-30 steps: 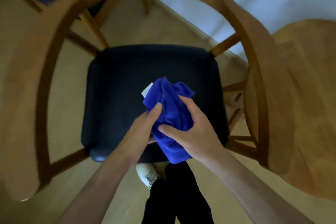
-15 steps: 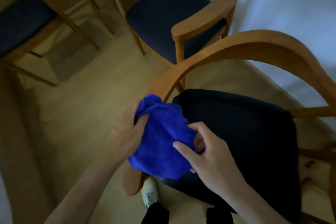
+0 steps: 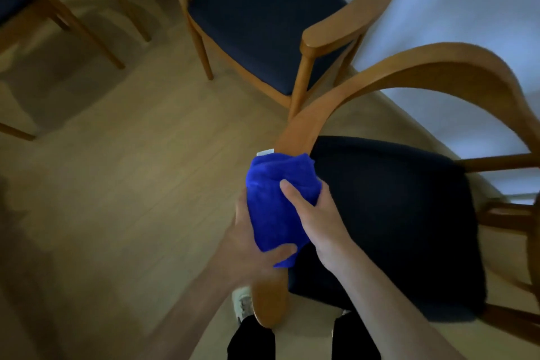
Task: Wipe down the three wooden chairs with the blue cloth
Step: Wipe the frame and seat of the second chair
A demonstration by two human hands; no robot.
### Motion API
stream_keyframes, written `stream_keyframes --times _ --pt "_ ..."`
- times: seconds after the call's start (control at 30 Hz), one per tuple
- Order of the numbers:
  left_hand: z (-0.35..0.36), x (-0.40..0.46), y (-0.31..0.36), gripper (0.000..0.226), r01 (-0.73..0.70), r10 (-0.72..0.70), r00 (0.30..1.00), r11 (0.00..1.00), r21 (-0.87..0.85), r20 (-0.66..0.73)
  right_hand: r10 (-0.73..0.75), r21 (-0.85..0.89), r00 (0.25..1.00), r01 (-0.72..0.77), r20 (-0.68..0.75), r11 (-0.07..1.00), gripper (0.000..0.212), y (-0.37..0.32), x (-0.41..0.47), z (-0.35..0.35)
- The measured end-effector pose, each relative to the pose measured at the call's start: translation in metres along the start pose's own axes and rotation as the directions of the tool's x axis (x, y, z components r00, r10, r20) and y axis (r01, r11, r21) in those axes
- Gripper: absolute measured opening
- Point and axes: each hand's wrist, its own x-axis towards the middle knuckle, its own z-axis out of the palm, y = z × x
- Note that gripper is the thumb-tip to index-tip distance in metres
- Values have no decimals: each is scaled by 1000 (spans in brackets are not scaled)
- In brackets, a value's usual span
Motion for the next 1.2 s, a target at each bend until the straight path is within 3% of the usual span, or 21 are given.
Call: stream_keyframes --times 0.07,0.2,0.57,0.73,0.83,0.9,0.93,1.07,1.2 --pt "-2 9 -1 101 -20 24 999 995 99 -36 29 61 1000 -29 3 998 59 -7 8 5" --pt "-9 36 2 83 -104 103 994 991 83 19 18 113 1000 -16 -15 993 50 -12 23 0" --pt "3 174 98 92 -218 191 948 972 84 254 -11 238 983 55 -183 970 75 -78 127 -67" --pt "10 252 153 101 -285 226 919 947 147 322 -2 276 972 68 -234 959 73 -128 186 -104" --pt "32 288 182 99 -329 311 943 810 486 120 16 329 969 69 -248 942 65 -161 218 -125" --pt "57 299 198 100 -221 418 907 575 788 -50 6 349 968 84 -249 933 59 -179 235 -140" --pt "68 304 204 98 -178 479 873 489 854 -92 -5 335 967 94 -256 937 56 -186 241 -146" --pt "86 317 208 75 -112 599 791 338 934 -122 -24 298 959 112 -283 948 52 -200 254 -159" --pt "83 319 210 68 -133 585 808 303 944 -74 -15 288 953 107 -304 952 52 -200 253 -157"
